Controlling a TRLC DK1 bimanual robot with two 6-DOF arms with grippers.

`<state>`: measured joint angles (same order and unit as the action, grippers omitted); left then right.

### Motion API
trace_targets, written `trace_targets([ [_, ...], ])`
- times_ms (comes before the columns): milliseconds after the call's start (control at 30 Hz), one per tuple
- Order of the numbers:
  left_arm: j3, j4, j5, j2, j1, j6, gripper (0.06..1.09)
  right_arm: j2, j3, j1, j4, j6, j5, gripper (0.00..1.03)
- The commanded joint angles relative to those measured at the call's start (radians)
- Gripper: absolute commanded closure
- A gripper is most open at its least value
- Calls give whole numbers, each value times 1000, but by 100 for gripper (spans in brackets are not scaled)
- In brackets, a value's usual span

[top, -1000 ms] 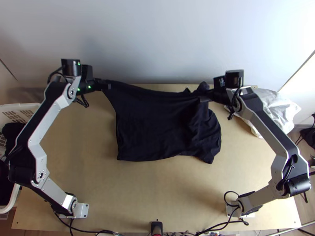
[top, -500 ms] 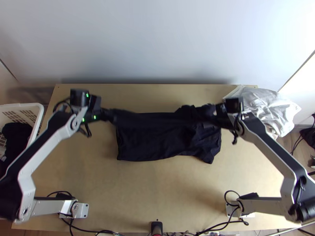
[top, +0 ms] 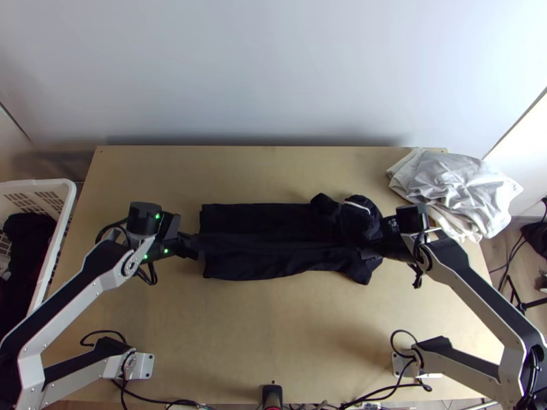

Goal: Fold the t-shirt

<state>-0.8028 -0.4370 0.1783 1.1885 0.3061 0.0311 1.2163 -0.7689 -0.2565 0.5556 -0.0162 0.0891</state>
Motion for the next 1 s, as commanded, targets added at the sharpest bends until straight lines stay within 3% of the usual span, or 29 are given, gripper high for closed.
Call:
trace_targets([
  [0, 79, 21, -7, -36, 13, 20, 105, -27, -29, -1, 38, -19, 1, 20],
  [67, 79, 21, -7, -41, 13, 26, 105, -26, -84, 0, 50, -19, 1, 15],
  [567, 90, 17, -40, -59, 42, 73, 105, 377, -415, -84, 43, -16, 38, 15],
  [967, 91, 6, -59, -66, 42, 73, 105, 585, -607, -115, 17, -36, 38, 16],
])
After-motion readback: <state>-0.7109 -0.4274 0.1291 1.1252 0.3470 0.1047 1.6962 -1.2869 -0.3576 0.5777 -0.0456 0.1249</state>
